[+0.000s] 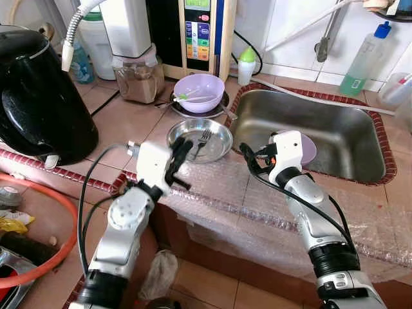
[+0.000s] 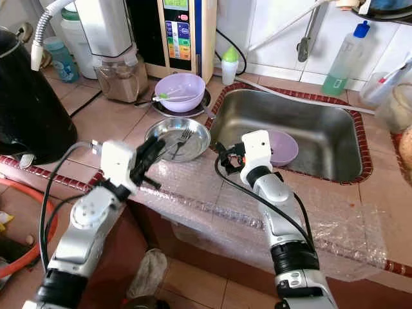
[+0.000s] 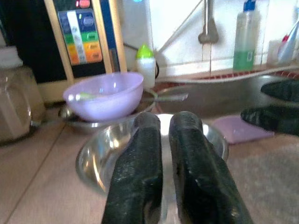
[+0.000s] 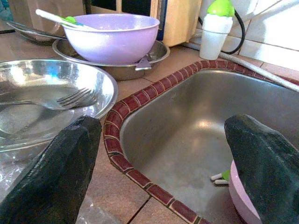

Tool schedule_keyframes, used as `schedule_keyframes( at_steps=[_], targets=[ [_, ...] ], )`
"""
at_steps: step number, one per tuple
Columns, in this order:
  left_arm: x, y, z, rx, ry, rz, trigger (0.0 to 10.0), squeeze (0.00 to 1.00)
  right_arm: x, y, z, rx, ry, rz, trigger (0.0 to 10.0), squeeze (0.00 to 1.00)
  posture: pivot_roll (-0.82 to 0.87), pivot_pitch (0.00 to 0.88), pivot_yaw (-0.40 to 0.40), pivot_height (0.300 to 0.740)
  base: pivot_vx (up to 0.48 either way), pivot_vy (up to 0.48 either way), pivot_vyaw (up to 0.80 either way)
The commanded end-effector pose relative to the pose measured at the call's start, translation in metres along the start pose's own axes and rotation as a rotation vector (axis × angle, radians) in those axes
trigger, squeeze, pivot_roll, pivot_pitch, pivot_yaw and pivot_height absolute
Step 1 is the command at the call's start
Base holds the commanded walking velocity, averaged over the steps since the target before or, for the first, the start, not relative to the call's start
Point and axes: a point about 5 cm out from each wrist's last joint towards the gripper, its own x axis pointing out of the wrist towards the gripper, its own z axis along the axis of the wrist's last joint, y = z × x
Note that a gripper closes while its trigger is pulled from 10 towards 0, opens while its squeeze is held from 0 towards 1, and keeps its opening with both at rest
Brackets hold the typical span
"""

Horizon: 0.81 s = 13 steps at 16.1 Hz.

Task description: Kitchen organization

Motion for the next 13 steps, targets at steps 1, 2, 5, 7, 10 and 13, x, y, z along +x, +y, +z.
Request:
schedule_keyframes(
  at_steps=[1, 2, 5, 7, 10, 13],
  targets=[
    [-0.005, 0.004, -0.006, 0.022, 0.019, 0.029, 10.0, 1.0, -0.002, 0.002, -0.003, 0.001, 0.007, 0.003, 10.0, 0.0, 0.0, 0.0, 0.042, 0.74, 0.0, 0.0, 0.0],
    [-0.007, 0.004, -0.008, 0.027, 0.024, 0.038, 10.0, 1.0, -0.002, 0.002, -0.004, 0.001, 0.008, 0.003, 10.0, 0.0, 0.0, 0.0, 0.04, 0.74, 0.0, 0.0, 0.0],
    [-0.012, 0.004, -0.02, 0.046, 0.054, 0.048, 10.0, 1.0, -0.003, 0.002, -0.005, -0.002, 0.013, 0.004, 10.0, 0.0, 0.0, 0.0, 0.039, 0.74, 0.0, 0.0, 0.0],
    [-0.012, 0.005, -0.025, 0.056, 0.063, 0.069, 10.0, 1.0, -0.003, 0.002, -0.005, -0.004, 0.016, 0.005, 10.0, 0.0, 0.0, 0.0, 0.039, 0.74, 0.0, 0.0, 0.0],
    [-0.012, 0.006, -0.028, 0.069, 0.059, 0.101, 10.0, 1.0, -0.005, 0.002, -0.005, -0.007, 0.016, 0.007, 10.0, 0.0, -0.01, 0.0, 0.033, 0.74, 0.0, 0.0, 0.0],
    [-0.011, 0.004, -0.033, 0.063, 0.061, 0.122, 10.0, 1.0, -0.004, 0.003, -0.005, -0.011, 0.018, 0.011, 10.0, 0.0, -0.01, 0.0, 0.028, 0.74, 0.0, 0.0, 0.0]
  ],
)
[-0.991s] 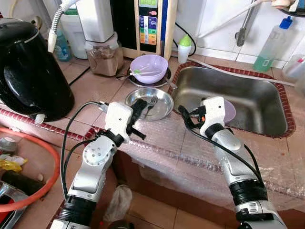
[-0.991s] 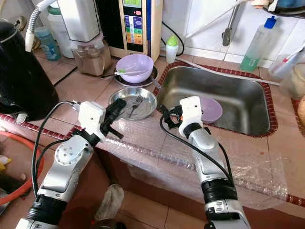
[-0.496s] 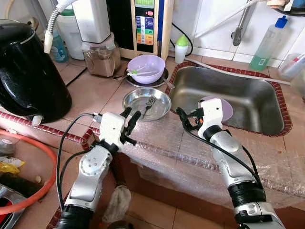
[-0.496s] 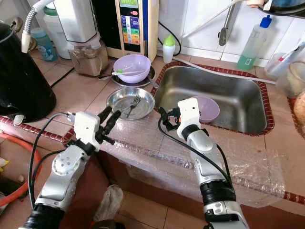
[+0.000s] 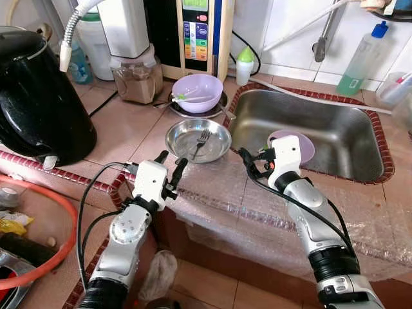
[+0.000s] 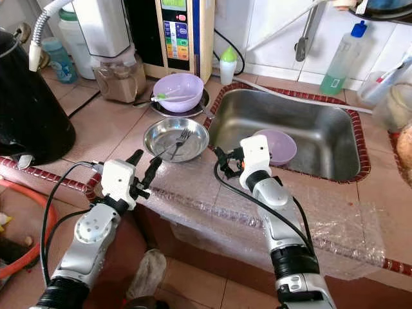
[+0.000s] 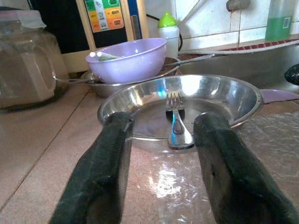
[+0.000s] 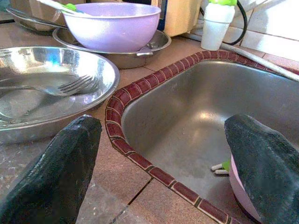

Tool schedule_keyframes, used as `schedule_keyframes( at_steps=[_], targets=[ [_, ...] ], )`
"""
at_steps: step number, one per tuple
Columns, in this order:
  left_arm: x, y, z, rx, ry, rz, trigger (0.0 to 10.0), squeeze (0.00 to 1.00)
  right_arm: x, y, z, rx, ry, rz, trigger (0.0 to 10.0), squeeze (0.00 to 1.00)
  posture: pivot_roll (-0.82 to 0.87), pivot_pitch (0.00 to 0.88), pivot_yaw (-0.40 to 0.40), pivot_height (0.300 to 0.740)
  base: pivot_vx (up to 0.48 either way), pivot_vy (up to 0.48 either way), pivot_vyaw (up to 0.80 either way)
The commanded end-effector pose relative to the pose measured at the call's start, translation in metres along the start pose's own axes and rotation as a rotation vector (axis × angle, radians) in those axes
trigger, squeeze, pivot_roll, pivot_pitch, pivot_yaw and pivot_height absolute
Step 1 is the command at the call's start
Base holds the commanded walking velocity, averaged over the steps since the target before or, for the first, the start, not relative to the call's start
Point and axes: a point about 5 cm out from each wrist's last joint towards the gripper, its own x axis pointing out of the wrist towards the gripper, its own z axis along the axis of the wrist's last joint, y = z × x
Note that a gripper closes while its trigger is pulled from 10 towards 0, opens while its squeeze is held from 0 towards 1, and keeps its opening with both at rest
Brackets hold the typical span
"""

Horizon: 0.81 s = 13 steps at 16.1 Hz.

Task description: Kitchen organization

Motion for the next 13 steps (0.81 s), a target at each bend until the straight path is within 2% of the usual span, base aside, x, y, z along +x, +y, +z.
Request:
schedule_keyframes(
  at_steps=[1, 3, 4, 5, 11, 13],
  targets=[
    [0.002, 0.003, 0.0, 0.01, -0.001, 0.015, 10.0, 1.0, 0.0, 0.001, 0.002, -0.01, -0.005, 0.006, 10.0, 0.0, -0.01, 0.0, 0.026, 0.74, 0.0, 0.0, 0.0],
    [0.003, 0.003, -0.003, 0.014, 0.004, 0.015, 10.0, 1.0, 0.001, 0.002, 0.003, -0.012, -0.007, 0.011, 10.0, 0.0, -0.01, 0.0, 0.027, 0.74, 0.0, 0.0, 0.0],
    [0.005, 0.003, -0.005, 0.009, 0.015, 0.02, 10.0, 0.87, 0.002, 0.001, 0.004, -0.013, -0.008, 0.01, 10.0, 0.0, -0.01, 0.0, 0.026, 0.74, 0.0, 0.0, 0.0],
    [0.006, 0.003, -0.007, 0.01, 0.017, 0.022, 10.0, 0.0, 0.002, 0.001, 0.004, -0.013, -0.008, 0.01, 10.0, 0.0, -0.01, 0.0, 0.027, 0.74, 0.0, 0.0, 0.0],
    [0.014, -0.001, -0.012, -0.006, 0.034, 0.014, 10.0, 0.0, 0.001, 0.0, 0.004, -0.015, -0.008, 0.007, 10.0, 0.0, -0.02, 0.0, 0.031, 0.74, 0.0, 0.0, 0.0],
    [0.016, -0.001, -0.014, -0.01, 0.037, 0.012, 4.0, 0.0, 0.001, 0.0, 0.004, -0.016, -0.009, 0.006, 10.0, 0.0, -0.02, 0.0, 0.032, 0.74, 0.0, 0.0, 0.0]
  ],
)
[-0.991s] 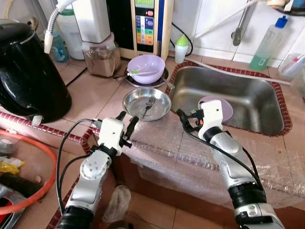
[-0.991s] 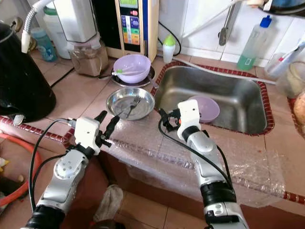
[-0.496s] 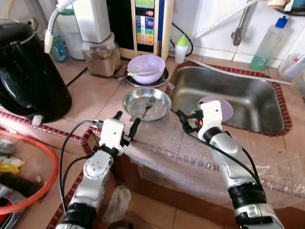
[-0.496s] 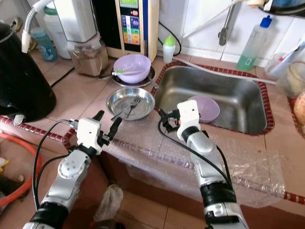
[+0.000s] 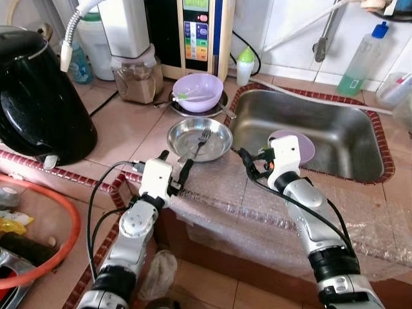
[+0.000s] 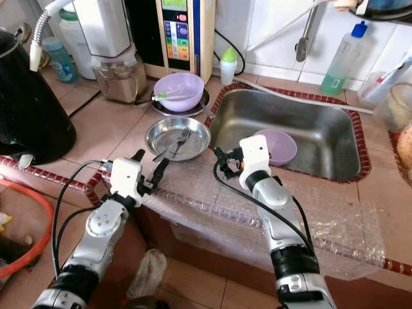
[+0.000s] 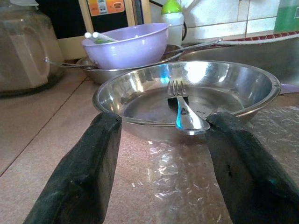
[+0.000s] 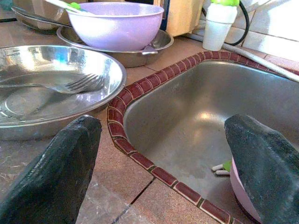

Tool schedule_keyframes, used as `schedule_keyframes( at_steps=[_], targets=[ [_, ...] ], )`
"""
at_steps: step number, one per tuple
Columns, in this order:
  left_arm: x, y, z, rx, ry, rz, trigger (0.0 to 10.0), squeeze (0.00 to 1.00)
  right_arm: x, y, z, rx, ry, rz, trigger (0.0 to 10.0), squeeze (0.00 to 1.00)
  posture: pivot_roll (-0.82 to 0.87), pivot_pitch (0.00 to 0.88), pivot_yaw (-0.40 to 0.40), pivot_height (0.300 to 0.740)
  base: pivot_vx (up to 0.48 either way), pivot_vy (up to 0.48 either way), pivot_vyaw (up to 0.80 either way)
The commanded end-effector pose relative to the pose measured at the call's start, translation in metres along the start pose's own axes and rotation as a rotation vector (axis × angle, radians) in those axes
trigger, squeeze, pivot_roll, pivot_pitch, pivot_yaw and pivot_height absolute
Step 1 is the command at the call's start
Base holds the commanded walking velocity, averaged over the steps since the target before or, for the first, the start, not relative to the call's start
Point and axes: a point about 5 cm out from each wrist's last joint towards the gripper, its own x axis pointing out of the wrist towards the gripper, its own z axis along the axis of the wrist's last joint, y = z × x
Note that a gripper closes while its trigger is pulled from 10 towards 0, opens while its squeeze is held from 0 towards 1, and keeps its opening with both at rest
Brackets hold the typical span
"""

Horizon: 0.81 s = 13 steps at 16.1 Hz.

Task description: Kitchen organization

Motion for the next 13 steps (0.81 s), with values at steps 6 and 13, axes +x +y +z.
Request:
schedule_keyframes(
  at_steps=[6, 13],
  targets=[
    [0.003, 0.007, -0.002, 0.016, 0.007, 0.0, 0.1, 0.0, 0.0, 0.0, 0.003, -0.009, -0.01, -0.005, 10.0, 0.0, -0.02, 0.0, 0.039, 0.74, 0.0, 0.0, 0.0],
    [0.0, 0.012, 0.001, 0.023, -0.016, 0.024, 10.0, 0.0, 0.001, -0.002, 0.002, -0.013, -0.003, -0.002, 10.0, 0.0, -0.02, 0.0, 0.037, 0.74, 0.0, 0.0, 0.0]
  ],
)
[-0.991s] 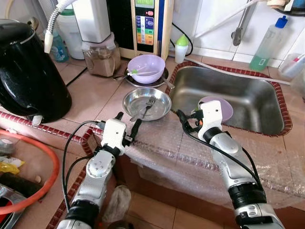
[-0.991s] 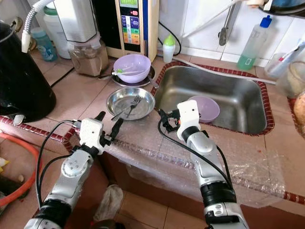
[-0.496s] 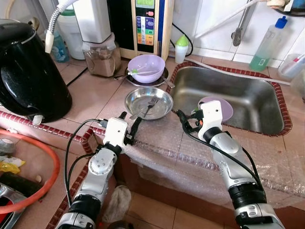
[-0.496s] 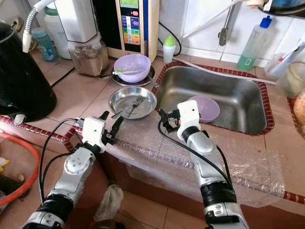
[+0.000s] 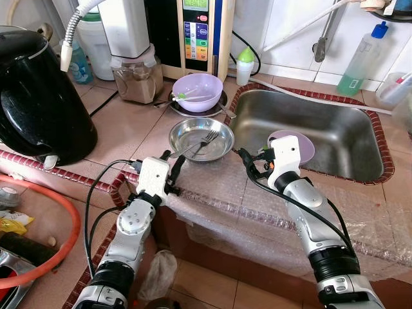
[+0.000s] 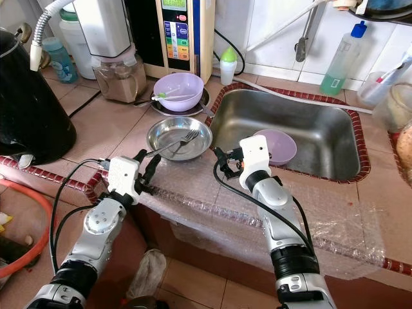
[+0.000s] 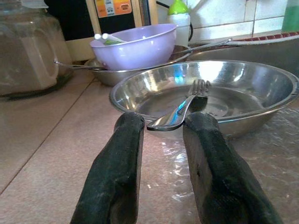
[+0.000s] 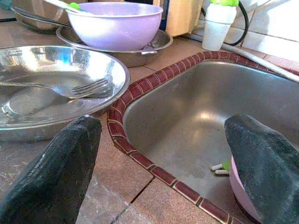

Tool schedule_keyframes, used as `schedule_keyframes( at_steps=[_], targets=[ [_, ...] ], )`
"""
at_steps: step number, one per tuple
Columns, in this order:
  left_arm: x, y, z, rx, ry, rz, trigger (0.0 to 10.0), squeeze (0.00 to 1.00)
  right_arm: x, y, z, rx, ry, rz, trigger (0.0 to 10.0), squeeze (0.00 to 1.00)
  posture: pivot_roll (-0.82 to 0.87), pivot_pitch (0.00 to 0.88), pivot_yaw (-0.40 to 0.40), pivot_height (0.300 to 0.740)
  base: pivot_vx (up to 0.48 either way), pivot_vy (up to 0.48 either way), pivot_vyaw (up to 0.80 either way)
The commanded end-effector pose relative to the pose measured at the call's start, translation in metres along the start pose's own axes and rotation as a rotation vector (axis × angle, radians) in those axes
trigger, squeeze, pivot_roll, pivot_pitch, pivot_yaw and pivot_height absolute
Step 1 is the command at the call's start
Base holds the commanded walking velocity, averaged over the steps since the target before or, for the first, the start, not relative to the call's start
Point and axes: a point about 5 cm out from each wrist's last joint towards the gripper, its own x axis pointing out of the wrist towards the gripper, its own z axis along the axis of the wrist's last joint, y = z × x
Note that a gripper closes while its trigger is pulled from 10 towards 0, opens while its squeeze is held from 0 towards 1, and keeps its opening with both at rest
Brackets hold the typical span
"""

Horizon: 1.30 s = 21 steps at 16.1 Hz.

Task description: Kitchen organization

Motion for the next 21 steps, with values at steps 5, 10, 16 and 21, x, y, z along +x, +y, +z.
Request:
schedule_keyframes(
  at_steps=[5, 10, 16, 21],
  targets=[
    [-0.002, 0.008, 0.005, -0.024, -0.038, 0.024, 10.0, 0.0, 0.002, -0.001, 0.002, -0.014, -0.002, 0.003, 10.0, 0.0, -0.01, 0.0, 0.031, 0.74, 0.0, 0.0, 0.0],
    [0.003, 0.005, 0.004, -0.065, -0.033, 0.011, 0.0, 0.0, 0.002, -0.001, 0.002, -0.019, -0.001, 0.004, 10.0, 0.0, -0.02, 0.0, 0.031, 0.74, 0.0, 0.0, 0.0],
    [0.007, 0.006, 0.008, -0.071, -0.047, 0.007, 0.0, 0.0, 0.002, -0.001, 0.002, -0.018, -0.002, -0.003, 10.0, 0.0, -0.02, 0.0, 0.037, 0.74, 0.0, 0.0, 0.0],
    [0.008, 0.008, 0.021, -0.082, -0.103, -0.01, 0.0, 0.0, 0.003, -0.003, 0.005, -0.019, -0.023, -0.014, 10.0, 0.0, -0.02, 0.0, 0.039, 0.74, 0.0, 0.0, 0.0]
  ],
)
